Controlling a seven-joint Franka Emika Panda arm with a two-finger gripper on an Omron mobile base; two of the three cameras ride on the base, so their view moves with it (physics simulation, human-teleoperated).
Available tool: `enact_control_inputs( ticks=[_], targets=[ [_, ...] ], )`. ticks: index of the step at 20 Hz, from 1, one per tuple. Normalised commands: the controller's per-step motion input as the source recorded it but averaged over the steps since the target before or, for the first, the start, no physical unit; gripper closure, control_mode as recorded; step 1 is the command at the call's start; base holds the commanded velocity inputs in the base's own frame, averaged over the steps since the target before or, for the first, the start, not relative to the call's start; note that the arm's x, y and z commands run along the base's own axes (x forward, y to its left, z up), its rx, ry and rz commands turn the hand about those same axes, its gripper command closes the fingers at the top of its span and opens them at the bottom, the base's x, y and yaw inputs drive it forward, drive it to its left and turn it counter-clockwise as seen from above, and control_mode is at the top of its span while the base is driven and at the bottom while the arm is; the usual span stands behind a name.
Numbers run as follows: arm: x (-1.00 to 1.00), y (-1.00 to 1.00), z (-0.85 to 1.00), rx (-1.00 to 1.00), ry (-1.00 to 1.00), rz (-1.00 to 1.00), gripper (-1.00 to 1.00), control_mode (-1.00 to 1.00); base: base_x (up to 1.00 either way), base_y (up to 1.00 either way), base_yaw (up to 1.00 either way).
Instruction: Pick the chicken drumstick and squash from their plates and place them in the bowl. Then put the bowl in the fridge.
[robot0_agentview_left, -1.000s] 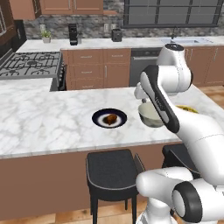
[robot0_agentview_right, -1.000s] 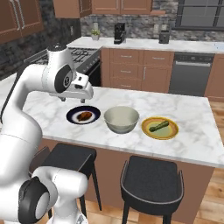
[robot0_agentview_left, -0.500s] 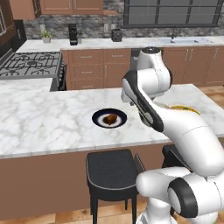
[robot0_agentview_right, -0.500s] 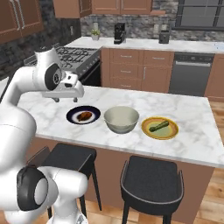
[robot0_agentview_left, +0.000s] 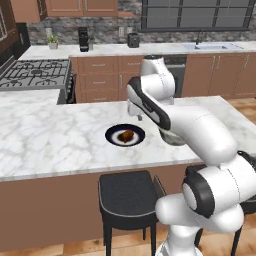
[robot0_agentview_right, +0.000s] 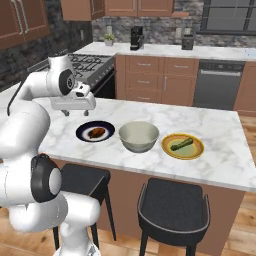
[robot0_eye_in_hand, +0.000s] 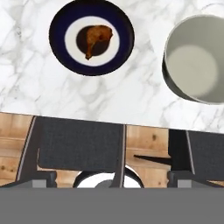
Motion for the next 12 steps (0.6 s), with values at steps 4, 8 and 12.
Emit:
enact_control_inputs(
  ticks=[4, 8, 12],
  targets=[
    [0.43, 0.03, -0.41, 0.02, 0.03, 0.00, -1.00, -1.00, 0.00, 0.00, 0.00],
    [0.43, 0.08, -0.38, 0.07, 0.00, 0.00, -1.00, -1.00, 0.00, 0.00, 0.00],
    [0.36, 0.11, -0.38, 0.12, -0.02, 0.00, -1.00, -1.00, 0.00, 0.00, 0.00]
  ],
)
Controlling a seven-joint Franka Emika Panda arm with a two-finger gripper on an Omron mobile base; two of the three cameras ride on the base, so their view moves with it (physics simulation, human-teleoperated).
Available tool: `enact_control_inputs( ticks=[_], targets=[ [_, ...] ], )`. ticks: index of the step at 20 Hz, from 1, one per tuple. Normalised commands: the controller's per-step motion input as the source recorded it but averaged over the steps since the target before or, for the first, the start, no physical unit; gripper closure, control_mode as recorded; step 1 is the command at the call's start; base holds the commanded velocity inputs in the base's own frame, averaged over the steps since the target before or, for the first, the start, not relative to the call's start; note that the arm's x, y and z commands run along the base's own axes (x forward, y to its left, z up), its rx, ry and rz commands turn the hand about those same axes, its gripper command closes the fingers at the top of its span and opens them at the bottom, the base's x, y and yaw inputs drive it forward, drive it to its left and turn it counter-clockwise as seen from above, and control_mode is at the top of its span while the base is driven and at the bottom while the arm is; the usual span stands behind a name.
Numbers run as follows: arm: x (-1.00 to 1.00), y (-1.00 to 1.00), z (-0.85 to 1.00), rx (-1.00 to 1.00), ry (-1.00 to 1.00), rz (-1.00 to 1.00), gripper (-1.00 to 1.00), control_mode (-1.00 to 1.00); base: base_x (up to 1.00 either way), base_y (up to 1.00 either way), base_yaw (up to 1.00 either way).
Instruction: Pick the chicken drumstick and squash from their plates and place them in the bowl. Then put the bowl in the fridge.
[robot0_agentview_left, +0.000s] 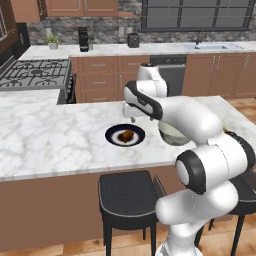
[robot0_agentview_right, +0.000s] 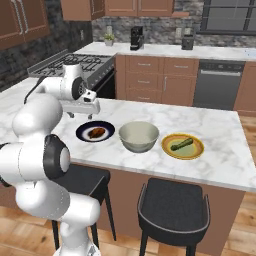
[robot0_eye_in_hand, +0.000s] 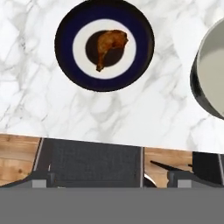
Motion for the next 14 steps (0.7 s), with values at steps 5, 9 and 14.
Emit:
enact_control_inputs(
  ticks=[5, 9, 14],
  targets=[
    [0.33, 0.11, -0.41, 0.10, -0.04, 0.00, -1.00, -1.00, 0.00, 0.00, 0.00],
    [0.43, 0.12, -0.37, 0.04, -0.02, -0.08, -1.00, -1.00, 0.00, 0.00, 0.00],
    [0.40, 0.12, -0.39, 0.00, 0.00, -0.12, -1.00, -1.00, 0.00, 0.00, 0.00]
  ],
)
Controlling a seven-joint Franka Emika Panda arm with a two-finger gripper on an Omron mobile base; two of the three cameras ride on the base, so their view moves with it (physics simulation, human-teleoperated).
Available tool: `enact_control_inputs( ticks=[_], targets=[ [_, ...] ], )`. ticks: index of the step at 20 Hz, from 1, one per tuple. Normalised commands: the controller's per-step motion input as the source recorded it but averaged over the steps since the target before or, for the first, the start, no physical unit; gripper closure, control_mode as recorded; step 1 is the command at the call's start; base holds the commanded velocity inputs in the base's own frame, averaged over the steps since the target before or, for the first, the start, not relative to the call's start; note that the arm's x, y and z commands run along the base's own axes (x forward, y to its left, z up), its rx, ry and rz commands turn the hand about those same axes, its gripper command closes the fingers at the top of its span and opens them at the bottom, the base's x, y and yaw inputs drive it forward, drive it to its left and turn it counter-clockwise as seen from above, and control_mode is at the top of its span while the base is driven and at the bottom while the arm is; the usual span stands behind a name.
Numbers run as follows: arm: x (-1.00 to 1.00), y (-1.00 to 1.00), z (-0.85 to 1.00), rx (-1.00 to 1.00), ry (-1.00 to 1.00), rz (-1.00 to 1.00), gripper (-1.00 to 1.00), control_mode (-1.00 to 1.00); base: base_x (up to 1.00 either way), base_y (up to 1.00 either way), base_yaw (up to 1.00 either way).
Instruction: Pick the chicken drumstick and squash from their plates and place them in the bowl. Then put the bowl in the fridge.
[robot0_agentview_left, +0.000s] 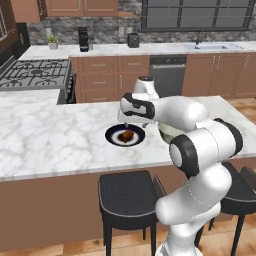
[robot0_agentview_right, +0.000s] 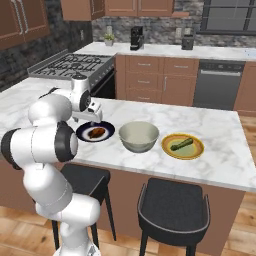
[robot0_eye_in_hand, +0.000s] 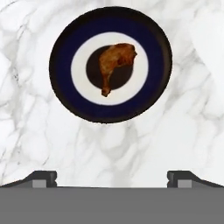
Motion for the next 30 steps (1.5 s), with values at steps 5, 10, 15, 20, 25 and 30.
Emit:
enact_control_inputs(
  ticks=[5, 10, 15, 20, 25, 30],
  targets=[
    [0.33, 0.13, -0.36, -0.01, 0.00, -0.19, -1.00, -1.00, 0.00, 0.00, 0.00],
    [0.32, 0.04, -0.35, 0.00, 0.00, -0.12, -1.00, -1.00, 0.00, 0.00, 0.00],
    [0.30, 0.00, -0.34, 0.00, 0.05, -0.05, -1.00, -1.00, 0.00, 0.00, 0.00],
    [0.23, 0.00, -0.33, 0.00, 0.08, 0.00, -1.00, -1.00, 0.00, 0.00, 0.00],
    [0.19, 0.01, -0.29, 0.00, 0.07, 0.00, -1.00, -1.00, 0.00, 0.00, 0.00],
    [0.22, 0.06, -0.27, -0.02, 0.09, 0.00, -1.00, -1.00, 0.00, 0.00, 0.00]
  ],
)
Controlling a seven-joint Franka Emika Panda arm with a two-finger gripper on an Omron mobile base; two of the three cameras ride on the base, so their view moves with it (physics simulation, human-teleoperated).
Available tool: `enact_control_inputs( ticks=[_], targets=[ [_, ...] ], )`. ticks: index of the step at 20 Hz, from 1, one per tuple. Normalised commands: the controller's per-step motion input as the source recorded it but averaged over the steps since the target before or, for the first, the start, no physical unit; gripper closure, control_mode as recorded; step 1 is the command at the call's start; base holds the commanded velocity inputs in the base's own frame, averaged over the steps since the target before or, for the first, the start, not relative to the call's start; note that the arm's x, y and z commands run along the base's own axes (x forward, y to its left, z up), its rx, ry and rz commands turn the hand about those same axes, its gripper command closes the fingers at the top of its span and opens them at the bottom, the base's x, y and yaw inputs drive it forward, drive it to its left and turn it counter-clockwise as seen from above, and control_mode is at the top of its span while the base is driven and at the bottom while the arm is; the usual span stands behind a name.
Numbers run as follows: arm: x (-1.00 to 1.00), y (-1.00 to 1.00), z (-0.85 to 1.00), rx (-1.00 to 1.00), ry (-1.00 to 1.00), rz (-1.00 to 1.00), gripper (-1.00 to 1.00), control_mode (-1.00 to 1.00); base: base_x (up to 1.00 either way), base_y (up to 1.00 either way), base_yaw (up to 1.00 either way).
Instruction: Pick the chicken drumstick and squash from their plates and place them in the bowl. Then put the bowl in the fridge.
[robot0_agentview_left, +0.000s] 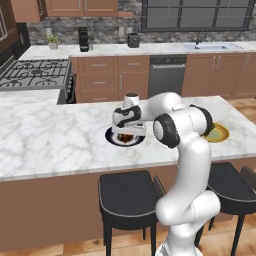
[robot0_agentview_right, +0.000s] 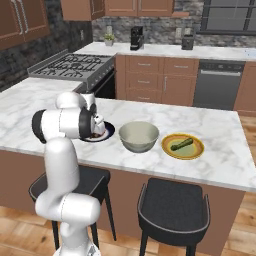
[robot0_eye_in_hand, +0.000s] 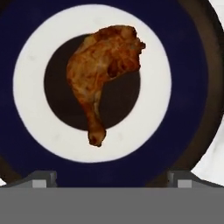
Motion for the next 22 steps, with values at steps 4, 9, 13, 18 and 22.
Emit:
enact_control_inputs(
  ticks=[4, 9, 13, 18, 22],
  targets=[
    [0.27, 0.08, -0.23, -0.02, 0.11, 0.00, -1.00, -1.00, 0.00, 0.00, 0.00],
    [0.23, 0.07, -0.22, -0.02, 0.10, 0.00, -1.00, -1.00, 0.00, 0.00, 0.00],
    [0.27, 0.01, -0.18, 0.00, 0.08, 0.00, -1.00, -1.00, 0.00, 0.00, 0.00],
    [0.26, 0.00, -0.18, 0.00, 0.08, 0.00, -1.00, -1.00, 0.00, 0.00, 0.00],
    [0.13, 0.00, -0.22, 0.00, 0.08, 0.00, -1.00, -1.00, 0.00, 0.00, 0.00]
  ],
)
